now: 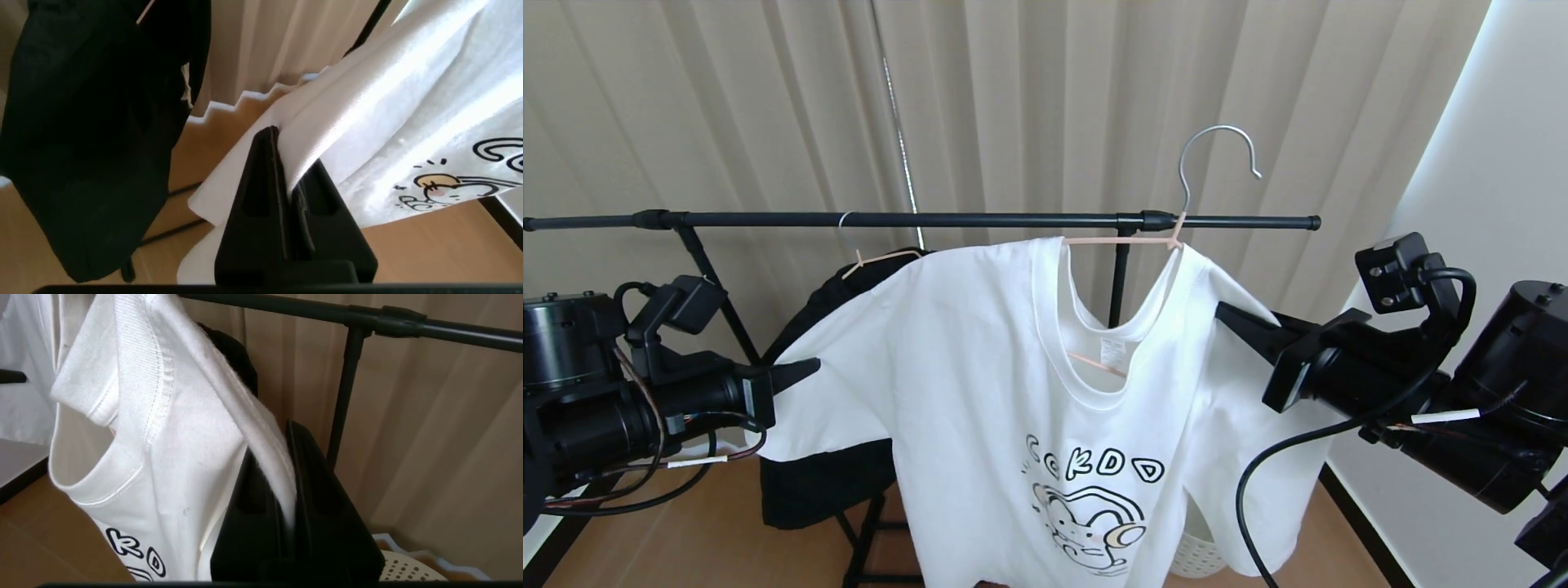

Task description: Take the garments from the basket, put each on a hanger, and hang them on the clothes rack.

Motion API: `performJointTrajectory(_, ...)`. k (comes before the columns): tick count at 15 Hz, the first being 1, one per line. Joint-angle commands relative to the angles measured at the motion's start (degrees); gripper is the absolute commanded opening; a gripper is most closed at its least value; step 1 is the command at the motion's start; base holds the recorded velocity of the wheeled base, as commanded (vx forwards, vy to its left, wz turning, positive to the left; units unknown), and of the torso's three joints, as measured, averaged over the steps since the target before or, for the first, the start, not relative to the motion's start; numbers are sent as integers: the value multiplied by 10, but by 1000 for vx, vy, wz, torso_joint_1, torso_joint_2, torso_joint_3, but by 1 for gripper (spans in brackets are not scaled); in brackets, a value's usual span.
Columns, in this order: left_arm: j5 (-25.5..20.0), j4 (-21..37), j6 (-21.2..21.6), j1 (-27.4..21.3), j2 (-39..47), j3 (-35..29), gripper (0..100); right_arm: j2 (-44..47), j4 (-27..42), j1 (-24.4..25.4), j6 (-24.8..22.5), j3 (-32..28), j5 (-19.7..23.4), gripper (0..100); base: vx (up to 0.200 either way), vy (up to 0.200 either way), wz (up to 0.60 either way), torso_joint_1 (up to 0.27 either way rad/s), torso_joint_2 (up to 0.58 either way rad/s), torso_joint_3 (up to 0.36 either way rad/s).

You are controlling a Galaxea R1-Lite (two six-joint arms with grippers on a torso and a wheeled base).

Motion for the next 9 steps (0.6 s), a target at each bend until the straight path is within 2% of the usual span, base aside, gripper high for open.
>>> performJointTrajectory(1, 0, -3, 4, -2, 0, 10, 0, 0, 0, 0, 0, 0, 0, 0, 0, 0, 0, 0, 0, 0)
performJointTrajectory(2, -2, -16, 5, -4, -5, 17, 100, 0, 0, 0, 0, 1, 0, 0, 0, 0, 0, 0, 0, 0)
performJointTrajectory(5, -16, -31, 0, -18, -36, 24, 100, 4, 0, 0, 0, 5, 2, 0, 0, 0, 0, 0, 0, 0)
performJointTrajectory(7, -87, -28, -5, -19, -67, 9, 100, 5, 0, 0, -1, 13, 25, 0, 0, 0, 0, 0, 0, 0)
performJointTrajectory(8, -108, -17, -14, -19, -82, -12, 100, 4, 0, 0, -1, 17, 32, 0, 0, 0, 0, 0, 0, 0)
performJointTrajectory(9, -111, 11, -21, -33, -90, -40, 100, 3, 0, 0, -1, 20, 34, 0, 0, 0, 0, 0, 0, 0)
